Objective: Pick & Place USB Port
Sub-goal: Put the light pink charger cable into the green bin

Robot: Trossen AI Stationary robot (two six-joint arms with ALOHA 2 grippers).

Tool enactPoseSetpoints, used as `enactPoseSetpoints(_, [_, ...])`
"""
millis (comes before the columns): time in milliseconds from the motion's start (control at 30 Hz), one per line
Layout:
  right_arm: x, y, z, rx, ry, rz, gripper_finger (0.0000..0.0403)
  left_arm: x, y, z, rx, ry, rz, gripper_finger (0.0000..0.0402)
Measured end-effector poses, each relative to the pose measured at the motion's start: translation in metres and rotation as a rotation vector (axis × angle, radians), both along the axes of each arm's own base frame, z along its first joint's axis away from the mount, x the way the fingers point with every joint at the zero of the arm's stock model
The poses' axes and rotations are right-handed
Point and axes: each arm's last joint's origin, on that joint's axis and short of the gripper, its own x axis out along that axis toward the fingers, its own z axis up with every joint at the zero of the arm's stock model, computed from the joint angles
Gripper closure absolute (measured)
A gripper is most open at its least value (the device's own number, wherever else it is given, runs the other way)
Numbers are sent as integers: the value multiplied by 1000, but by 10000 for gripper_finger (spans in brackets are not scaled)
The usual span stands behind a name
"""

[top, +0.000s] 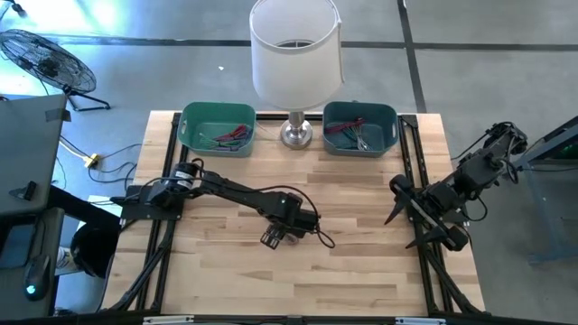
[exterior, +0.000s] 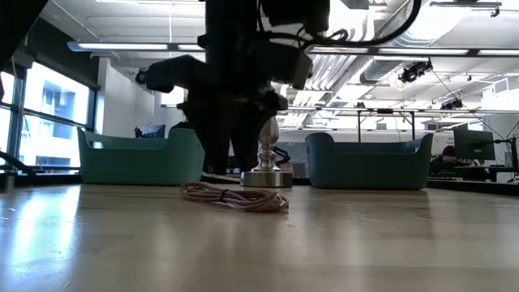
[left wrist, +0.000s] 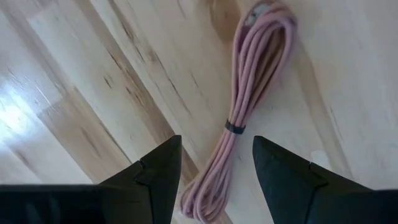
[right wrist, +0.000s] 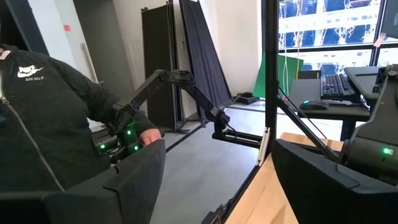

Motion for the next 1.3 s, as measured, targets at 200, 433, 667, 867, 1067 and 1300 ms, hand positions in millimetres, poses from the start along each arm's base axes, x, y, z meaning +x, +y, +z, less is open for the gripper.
enactPoseSetpoints(200, [0,0,0,1,1,1,116,0,-1,1,-31,6,-24,209])
enactPoseSetpoints(433, [0,0,0,0,1,1,116,-1,-3,1,-46,16,-28,209])
enactPoseSetpoints(667, [0,0,0,2,2,2,116,3,-4,-11,-56,32,-47,209])
enactPoseSetpoints(867, [0,0,0,18,16,3,116,2,-4,-24,-60,80,-63,209])
enactPoseSetpoints(1067, [-1,1,0,18,16,10,116,-1,-4,-40,-72,70,-52,215])
enactPoseSetpoints(1300, [-1,2,0,21,12,11,116,-5,3,-51,-126,99,6,366])
